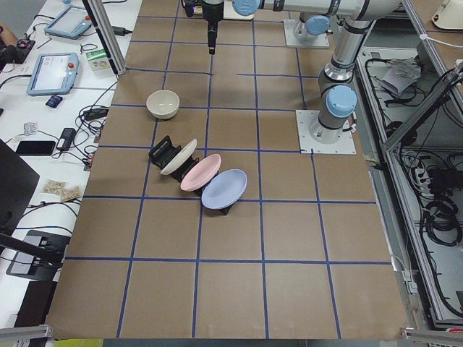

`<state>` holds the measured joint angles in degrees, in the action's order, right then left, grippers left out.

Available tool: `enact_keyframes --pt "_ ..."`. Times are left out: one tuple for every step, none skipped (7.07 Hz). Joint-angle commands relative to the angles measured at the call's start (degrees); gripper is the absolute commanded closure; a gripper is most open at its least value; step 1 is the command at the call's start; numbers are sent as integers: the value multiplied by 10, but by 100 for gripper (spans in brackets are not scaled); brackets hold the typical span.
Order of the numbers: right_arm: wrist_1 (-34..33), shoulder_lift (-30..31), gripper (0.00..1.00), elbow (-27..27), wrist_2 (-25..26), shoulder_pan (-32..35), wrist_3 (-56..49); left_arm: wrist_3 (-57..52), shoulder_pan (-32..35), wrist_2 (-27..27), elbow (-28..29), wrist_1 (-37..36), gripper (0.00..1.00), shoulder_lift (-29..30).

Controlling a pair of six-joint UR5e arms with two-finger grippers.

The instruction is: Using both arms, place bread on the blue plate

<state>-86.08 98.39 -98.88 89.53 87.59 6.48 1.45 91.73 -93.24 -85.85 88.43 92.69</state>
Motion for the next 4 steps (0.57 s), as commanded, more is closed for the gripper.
enact_keyframes --pt "-1 0 0 -18 1 -104 -124 -4 -45 -44 2 -1 0 -14" --pt "-4 0 0 -32 2 -164 -192 -5 -83 -55 2 4 0 -20" --pt "-30 -1 0 -42 26 -222 -294 -6 -127 -56 2 5 0 -25" --pt "-48 -2 0 -51 27 -275 -362 -6 -174 -56 2 3 0 -30"
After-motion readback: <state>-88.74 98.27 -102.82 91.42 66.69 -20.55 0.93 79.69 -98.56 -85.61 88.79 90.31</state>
